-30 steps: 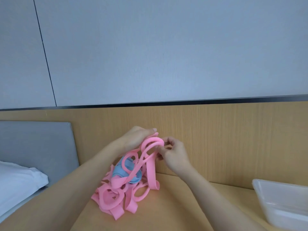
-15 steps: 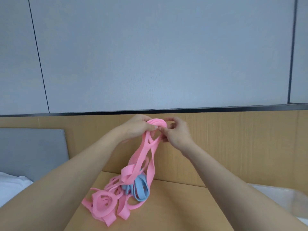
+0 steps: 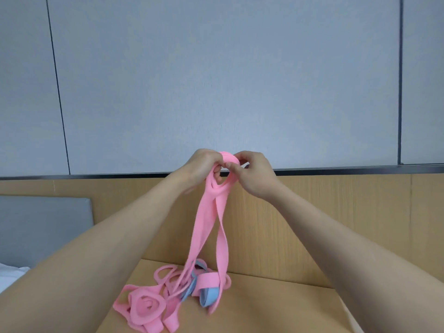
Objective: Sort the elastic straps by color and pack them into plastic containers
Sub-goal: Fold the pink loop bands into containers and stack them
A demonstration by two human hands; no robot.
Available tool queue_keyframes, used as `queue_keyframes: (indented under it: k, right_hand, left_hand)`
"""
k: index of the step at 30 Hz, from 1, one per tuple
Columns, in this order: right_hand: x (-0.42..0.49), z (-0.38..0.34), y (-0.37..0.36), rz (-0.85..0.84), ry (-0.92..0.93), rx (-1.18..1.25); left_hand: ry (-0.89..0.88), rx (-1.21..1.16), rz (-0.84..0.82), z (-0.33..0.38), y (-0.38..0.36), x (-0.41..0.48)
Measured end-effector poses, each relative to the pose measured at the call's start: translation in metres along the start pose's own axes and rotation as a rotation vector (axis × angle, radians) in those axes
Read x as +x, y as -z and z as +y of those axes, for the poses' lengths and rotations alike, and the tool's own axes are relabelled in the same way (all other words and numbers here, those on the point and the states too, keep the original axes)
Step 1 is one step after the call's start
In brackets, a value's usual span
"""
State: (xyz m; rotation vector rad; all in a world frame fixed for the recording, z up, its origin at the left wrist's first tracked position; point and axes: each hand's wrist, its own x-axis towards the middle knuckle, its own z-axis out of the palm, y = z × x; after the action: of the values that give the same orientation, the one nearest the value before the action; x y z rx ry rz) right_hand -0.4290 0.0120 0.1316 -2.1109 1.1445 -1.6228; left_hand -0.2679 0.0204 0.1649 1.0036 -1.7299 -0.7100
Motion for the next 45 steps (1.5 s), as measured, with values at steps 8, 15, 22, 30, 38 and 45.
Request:
queue_keyframes:
  k: [8,15,22,30,38,45]
  right_hand:
    - [0.01,-0.004,0.025,0.16,-0.108,0.072]
    - [0.025,-0.02,0.069,0.24,-0.134,0.083]
    - [0.025,-0.02,0.101,0.258,-0.117,-0.04]
    - [0.016,-0.018,0.133,0.27,-0.127,-0.11]
    - [0.016,-0.03,0.16,0.295,-0.12,-0.096]
    - [0.009,-0.033,0.17,0.292,-0.098,-0.095]
  left_hand:
    - [0.09,0.029,0.055,-0.025,-0.018,-0.002]
    - [0.097,0.124,-0.032,-0.068,-0.043,-0.02]
    - [0.131,-0.137,-0.147,-0.078,-0.083,-0.037]
    - [0.138,-0.318,-0.284,-0.078,-0.118,-0.041]
    - [0.164,-0.244,-0.357,-0.087,-0.152,-0.05]
    - [0.141,-0.205,-0.346,-0.086,-0.172,-0.057]
